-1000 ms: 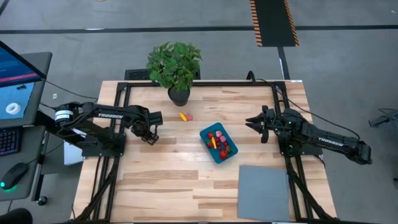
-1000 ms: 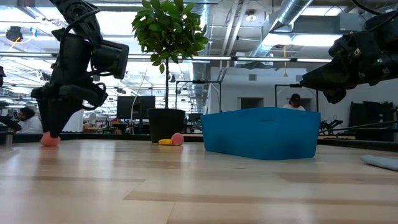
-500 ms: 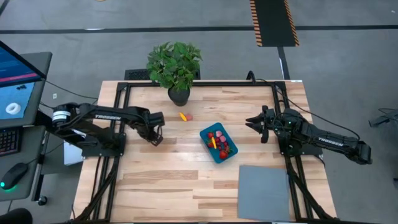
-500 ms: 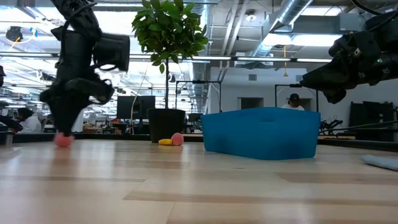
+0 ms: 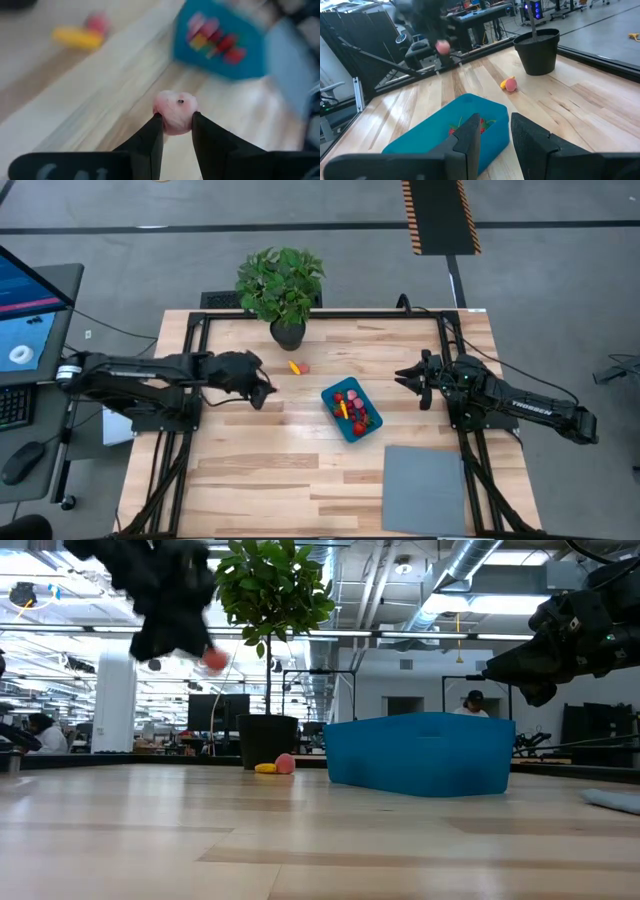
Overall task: Pick and placing Produce into tupperware
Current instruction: Put the left apricot into the blue bin
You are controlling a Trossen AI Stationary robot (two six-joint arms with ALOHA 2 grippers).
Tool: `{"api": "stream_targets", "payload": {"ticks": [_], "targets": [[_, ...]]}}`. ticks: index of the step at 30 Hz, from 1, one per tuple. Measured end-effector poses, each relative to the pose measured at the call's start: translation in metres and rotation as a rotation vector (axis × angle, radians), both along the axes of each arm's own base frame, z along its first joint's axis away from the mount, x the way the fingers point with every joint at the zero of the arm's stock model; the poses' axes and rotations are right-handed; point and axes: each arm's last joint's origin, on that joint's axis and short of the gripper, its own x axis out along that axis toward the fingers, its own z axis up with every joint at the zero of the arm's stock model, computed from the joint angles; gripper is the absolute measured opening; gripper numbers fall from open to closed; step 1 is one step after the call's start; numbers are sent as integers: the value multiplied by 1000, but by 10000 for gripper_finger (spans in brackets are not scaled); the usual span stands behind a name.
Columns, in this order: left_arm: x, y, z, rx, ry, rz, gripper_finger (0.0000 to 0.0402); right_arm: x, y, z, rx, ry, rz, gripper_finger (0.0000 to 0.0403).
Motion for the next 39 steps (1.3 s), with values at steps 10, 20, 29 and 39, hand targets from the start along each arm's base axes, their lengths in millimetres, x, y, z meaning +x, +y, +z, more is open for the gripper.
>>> {"api": "stream_targets", "payload": {"ticks": [10, 20, 29, 39], "targets": [[-7, -14, 61, 99, -543, 166, 82, 0, 0, 0, 0, 0, 0, 131], [-7, -25, 87, -160, -798, -168, 83, 0, 0, 0, 0, 0, 0, 131], [-10, -48, 87, 1, -833, -603, 83, 0, 0, 0, 0, 0, 0, 131], [-10, -59, 75, 672, -739, -706, 83, 0, 0, 0, 0, 0, 0, 131]]}}
